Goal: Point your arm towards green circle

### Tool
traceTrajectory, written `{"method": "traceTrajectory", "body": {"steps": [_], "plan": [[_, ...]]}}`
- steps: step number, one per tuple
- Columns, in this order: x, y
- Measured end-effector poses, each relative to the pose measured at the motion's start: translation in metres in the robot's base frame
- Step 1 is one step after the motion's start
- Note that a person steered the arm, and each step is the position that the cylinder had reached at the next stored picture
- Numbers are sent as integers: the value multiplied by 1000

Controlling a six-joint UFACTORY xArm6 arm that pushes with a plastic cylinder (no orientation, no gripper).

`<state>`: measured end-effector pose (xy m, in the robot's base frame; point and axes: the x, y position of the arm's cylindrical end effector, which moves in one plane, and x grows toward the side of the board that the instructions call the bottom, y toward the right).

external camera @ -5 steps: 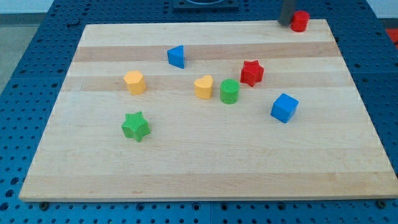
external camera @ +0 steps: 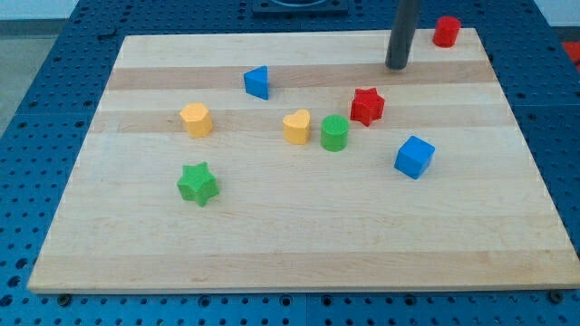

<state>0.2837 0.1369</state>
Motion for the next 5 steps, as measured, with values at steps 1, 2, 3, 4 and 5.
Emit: {"method": "traceTrajectory", "body": {"steps": [1,2,3,4,5], "plan": [[17,-29],[21,-61],[31,-98],[55,-109],[70,-109]]}}
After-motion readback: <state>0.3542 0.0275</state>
